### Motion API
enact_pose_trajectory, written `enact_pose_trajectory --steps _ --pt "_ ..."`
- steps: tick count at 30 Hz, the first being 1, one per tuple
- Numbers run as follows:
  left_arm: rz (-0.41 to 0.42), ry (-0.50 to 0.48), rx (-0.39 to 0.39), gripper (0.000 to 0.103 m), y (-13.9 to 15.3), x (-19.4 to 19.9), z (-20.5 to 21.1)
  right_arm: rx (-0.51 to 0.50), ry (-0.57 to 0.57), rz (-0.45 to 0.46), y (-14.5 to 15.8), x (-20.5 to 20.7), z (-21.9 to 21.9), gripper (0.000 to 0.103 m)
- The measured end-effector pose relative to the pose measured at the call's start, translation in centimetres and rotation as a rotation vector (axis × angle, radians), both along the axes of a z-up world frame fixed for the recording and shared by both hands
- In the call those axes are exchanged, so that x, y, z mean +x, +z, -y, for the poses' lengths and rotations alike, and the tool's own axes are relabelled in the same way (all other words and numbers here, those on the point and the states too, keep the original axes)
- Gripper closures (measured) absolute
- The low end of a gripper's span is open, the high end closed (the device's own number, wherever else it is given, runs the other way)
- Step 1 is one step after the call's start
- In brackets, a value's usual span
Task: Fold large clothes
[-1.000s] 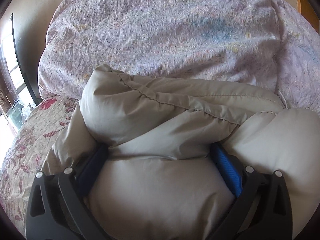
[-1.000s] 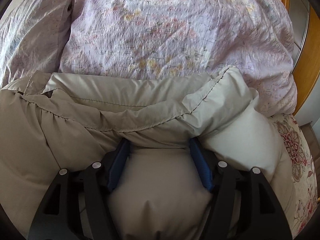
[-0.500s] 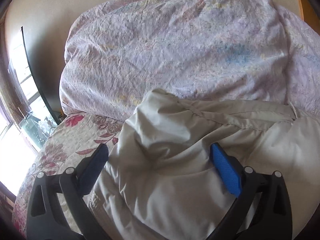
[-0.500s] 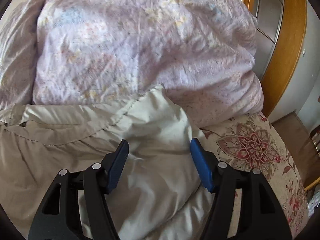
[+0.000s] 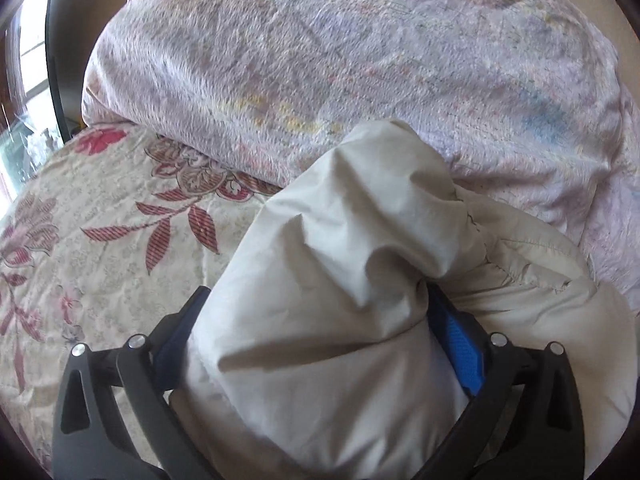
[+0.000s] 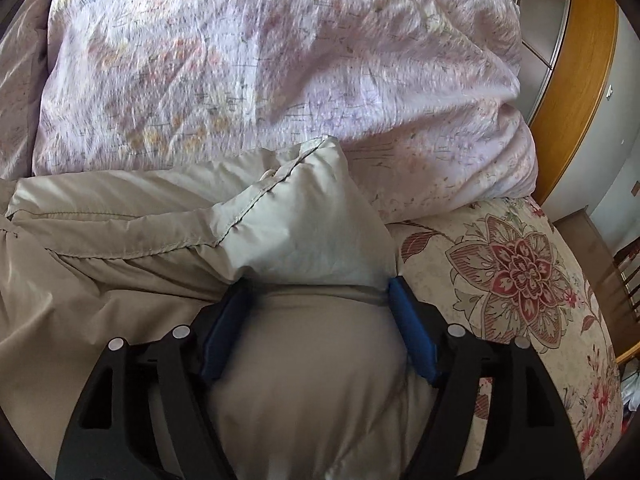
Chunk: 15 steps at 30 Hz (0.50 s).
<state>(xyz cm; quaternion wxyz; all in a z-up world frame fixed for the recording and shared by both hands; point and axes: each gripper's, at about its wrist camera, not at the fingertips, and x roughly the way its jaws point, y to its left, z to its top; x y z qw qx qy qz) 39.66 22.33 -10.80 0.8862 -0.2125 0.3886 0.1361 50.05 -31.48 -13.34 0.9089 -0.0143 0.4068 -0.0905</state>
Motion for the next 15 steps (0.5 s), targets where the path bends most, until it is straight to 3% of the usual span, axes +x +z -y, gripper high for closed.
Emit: enact_pose_trajectory --steps 5,8,10,12,15 --pt "0.028 0.002 -0.064 0.002 0.1 -0.8 -1.0 0.058 -0.006 0.005 0.0 -0.1 1.8 0.027" --pt "0.067 0.031 -0.146 0.002 1.0 -3.9 -2.9 0.138 -0.026 0.063 1.8 -2.7 3.4 0.027" --pt "0.074 0.066 -0.156 0.003 1.8 -6.4 -4.5 0.235 -0.075 0.102 3.1 -5.3 5.5 0.027" --pt "0.074 0.088 -0.164 0.003 2.5 -9.0 -6.1 0.404 -0.102 0.116 3.9 -8.2 8.1 0.027" --pt "0.103 0.092 -0.235 0.003 3.2 -13.8 -6.5 0.601 -0.149 0.065 3.7 -12.3 10.6 0.027"
